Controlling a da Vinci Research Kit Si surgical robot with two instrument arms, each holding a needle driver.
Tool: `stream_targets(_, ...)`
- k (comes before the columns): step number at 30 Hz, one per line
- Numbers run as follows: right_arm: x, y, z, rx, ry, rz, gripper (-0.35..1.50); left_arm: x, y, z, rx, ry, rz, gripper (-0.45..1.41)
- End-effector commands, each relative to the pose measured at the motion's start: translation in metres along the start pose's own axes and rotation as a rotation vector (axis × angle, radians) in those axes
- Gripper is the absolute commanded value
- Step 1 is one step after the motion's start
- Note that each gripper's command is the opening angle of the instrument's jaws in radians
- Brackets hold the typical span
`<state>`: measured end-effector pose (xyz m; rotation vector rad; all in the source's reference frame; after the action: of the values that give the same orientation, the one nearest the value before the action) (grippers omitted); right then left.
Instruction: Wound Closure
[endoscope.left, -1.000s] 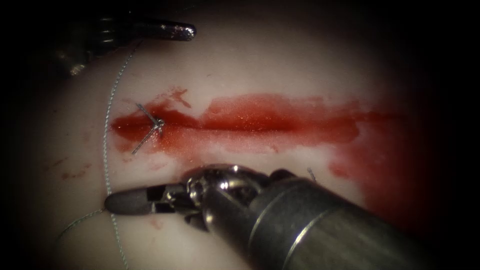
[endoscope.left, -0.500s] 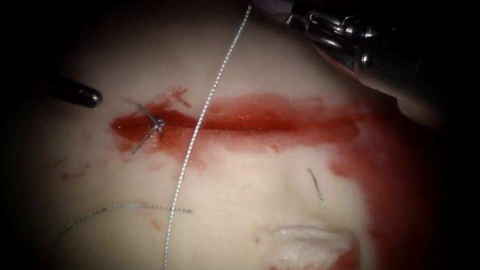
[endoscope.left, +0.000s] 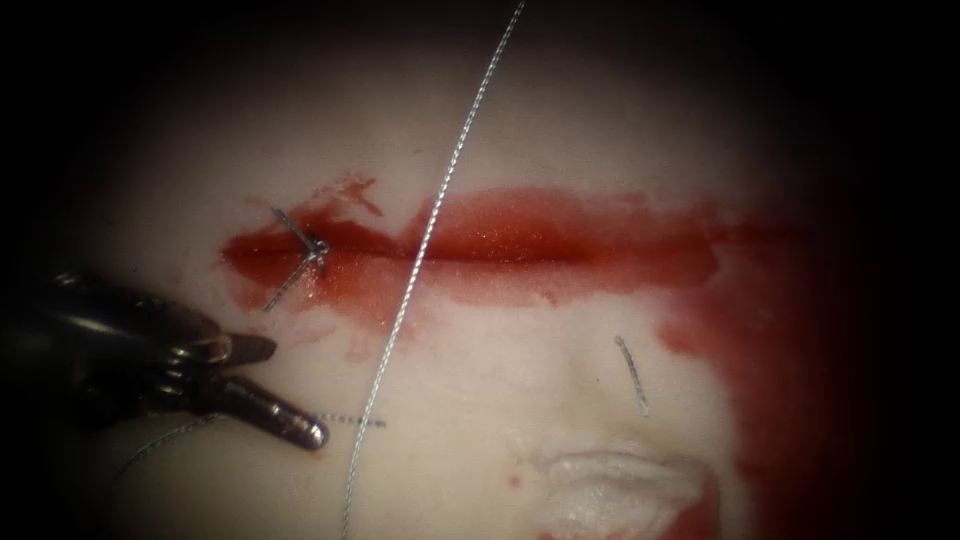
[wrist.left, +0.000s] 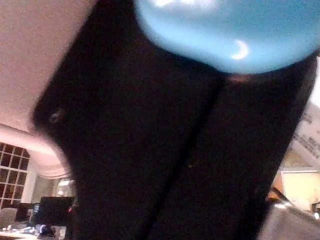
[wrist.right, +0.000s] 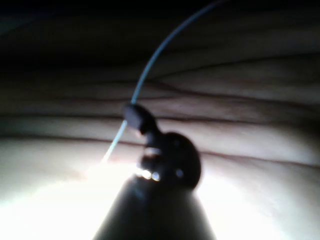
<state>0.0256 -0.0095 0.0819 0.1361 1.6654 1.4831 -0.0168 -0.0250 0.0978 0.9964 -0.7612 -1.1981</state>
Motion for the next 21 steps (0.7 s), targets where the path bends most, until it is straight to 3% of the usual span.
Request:
stream_targets(1, 0.0011, -0.0004, 0.0021, 0.015, 0.015, -0.012, -0.35, -0.0012, -0.0005, 0.0005, 0.018, 0.003, -0.021, 1.01)
stream_targets(4, 0.0026, -0.0010, 0.0026, 0.067, 0.032, -0.007, -0.35, -0.0006, -0.0015, 0.0015, 0.051, 0.053, -0.026, 0.86)
stream_targets(8, 0.0029, -0.0014, 0.0026, 0.061, 0.035, -0.005, -0.35, 0.0000, -0.0027, 0.0025, 0.146, 0.057, 0.005, 0.69)
stream_targets(11, 0.0029, -0.0013, 0.0026, 0.062, 0.035, -0.011, -0.35, 0.0000, -0.0030, 0.0027, 0.146, 0.059, 0.032, 0.59)
stream_targets(12, 0.0030, -0.0013, 0.0026, 0.062, 0.035, -0.011, -0.35, 0.0000, -0.0031, 0.0026, 0.148, 0.060, 0.043, 0.47)
stream_targets(13, 0.0030, -0.0013, 0.0026, 0.062, 0.035, -0.011, -0.35, 0.0000, -0.0031, 0.0025, 0.145, 0.053, 0.049, 0.20)
stream_targets(14, 0.0030, -0.0013, 0.0025, 0.062, 0.034, -0.011, -0.35, 0.0000, -0.0032, 0.0023, 0.146, 0.051, 0.066, -0.23)
stream_targets(15, 0.0030, -0.0013, 0.0025, 0.062, 0.035, -0.017, -0.35, -0.0002, -0.0033, 0.0021, 0.147, 0.050, 0.065, -0.40)
stream_targets(18, 0.0030, -0.0013, 0.0025, 0.062, 0.034, -0.017, -0.35, -0.0011, -0.0033, 0.0010, 0.149, 0.054, 0.060, -0.45)
stream_targets(21, 0.0027, -0.0015, 0.0025, 0.061, 0.036, -0.018, -0.35, -0.0037, -0.0034, -0.0006, 0.102, -0.022, 0.081, -0.45)
